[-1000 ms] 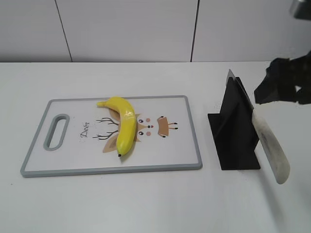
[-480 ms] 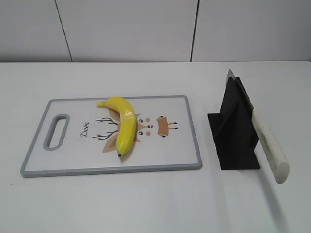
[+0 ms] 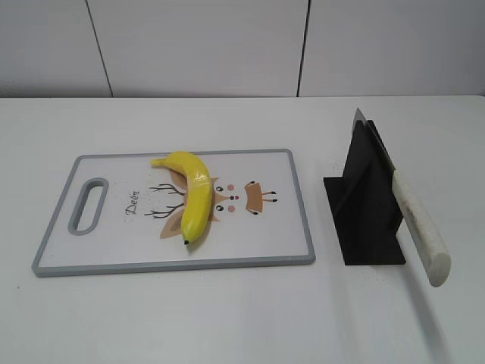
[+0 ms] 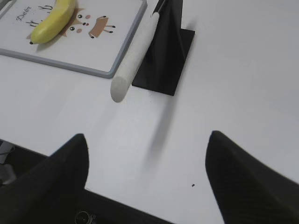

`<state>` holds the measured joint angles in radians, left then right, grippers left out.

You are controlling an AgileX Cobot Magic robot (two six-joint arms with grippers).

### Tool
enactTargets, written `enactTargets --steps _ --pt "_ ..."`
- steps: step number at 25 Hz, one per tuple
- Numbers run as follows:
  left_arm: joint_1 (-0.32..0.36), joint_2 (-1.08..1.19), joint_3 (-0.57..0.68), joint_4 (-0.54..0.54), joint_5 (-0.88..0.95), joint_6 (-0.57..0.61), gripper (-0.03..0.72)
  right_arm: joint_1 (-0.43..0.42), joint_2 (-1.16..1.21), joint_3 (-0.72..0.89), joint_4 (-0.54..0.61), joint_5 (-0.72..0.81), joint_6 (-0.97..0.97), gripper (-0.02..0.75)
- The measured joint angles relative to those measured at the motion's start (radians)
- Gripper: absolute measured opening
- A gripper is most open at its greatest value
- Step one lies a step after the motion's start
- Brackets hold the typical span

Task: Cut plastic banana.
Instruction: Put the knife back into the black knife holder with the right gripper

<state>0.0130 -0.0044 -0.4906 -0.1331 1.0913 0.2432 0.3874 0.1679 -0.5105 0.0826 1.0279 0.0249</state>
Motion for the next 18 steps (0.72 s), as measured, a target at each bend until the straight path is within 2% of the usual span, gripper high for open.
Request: enactTargets --steps 7,12,14,18 --pt "0.0 -0.001 0.0 0.0 0.0 0.0 0.5 0.0 -0.158 0.005 0.003 0.008 -0.006 0.592" --pt "0.0 -0.001 0.0 0.0 0.0 0.0 0.483 -0.005 -0.173 0.005 0.012 0.008 -0.007 0.592" --pt "0.0 -0.001 0.0 0.0 0.0 0.0 0.479 -0.026 -0.173 0.005 0.016 0.008 -0.007 0.592" --pt "0.0 -0.001 0.0 0.0 0.0 0.0 0.473 -0.135 -0.173 0.005 0.018 0.008 -0.007 0.592"
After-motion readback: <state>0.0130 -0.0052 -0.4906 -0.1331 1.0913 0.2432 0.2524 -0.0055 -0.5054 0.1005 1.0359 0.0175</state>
